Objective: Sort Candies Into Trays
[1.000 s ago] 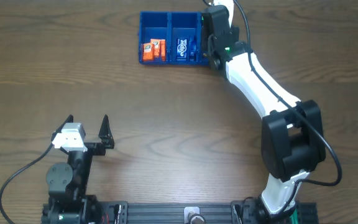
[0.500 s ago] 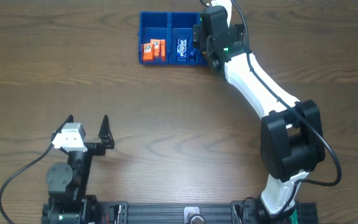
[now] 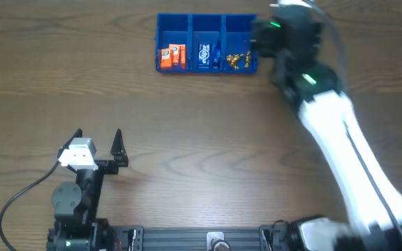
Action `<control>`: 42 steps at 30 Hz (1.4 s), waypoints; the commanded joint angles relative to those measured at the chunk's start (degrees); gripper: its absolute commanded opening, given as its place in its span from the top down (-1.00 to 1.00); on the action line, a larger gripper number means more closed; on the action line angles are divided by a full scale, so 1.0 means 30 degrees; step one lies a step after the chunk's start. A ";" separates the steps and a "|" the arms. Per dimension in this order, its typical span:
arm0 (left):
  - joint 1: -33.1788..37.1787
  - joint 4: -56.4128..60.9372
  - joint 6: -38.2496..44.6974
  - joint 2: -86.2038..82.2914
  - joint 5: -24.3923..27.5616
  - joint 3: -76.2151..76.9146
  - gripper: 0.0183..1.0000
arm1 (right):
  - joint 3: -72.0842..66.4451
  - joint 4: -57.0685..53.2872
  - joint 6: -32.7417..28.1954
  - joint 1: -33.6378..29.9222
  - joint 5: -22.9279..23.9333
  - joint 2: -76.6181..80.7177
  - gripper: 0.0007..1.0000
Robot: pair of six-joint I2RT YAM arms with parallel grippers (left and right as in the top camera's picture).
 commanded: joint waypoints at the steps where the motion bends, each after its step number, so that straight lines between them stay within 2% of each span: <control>1: 0.0080 -0.0430 -0.0131 -0.0124 0.0372 -0.0488 -0.99 | -0.5027 0.0160 -0.0423 -0.1792 -0.2594 -0.4823 -1.00; 3: 0.0080 -0.0430 -0.0138 -0.0124 0.0372 -0.0488 -1.00 | -0.7082 0.0605 -0.0393 -0.2572 -0.3198 -0.6710 -1.00; 10: 0.0080 -0.0430 -0.0138 -0.0124 0.0372 -0.0488 -1.00 | -1.3872 0.2441 -0.0364 -0.4597 -0.3162 -1.3223 -1.00; 15: 0.0080 -0.0430 -0.0138 -0.0124 0.0372 -0.0488 -1.00 | -1.7486 0.4277 -0.0357 -0.4976 -0.3184 -1.7245 -1.00; 21: 0.0080 -0.0430 -0.0138 -0.0124 0.0372 -0.0488 -1.00 | -2.1602 0.7890 -0.0372 -0.4940 -0.4983 -2.0648 -1.00; 23: 0.0080 -0.0430 -0.0138 -0.0124 0.0372 -0.0488 -1.00 | -2.2484 0.8444 -0.0372 -0.4940 -0.5472 -2.1158 -1.00; 27: 0.0080 -0.0430 -0.0138 -0.0124 0.0372 -0.0488 -1.00 | -2.3146 0.8459 -0.0481 -0.4940 -0.5472 -2.1668 -1.00; 42: 0.0080 -0.0430 -0.0138 -0.0124 0.0372 -0.0488 -1.00 | -2.4101 0.5333 -0.2004 -0.4940 -0.5384 -2.5973 -1.00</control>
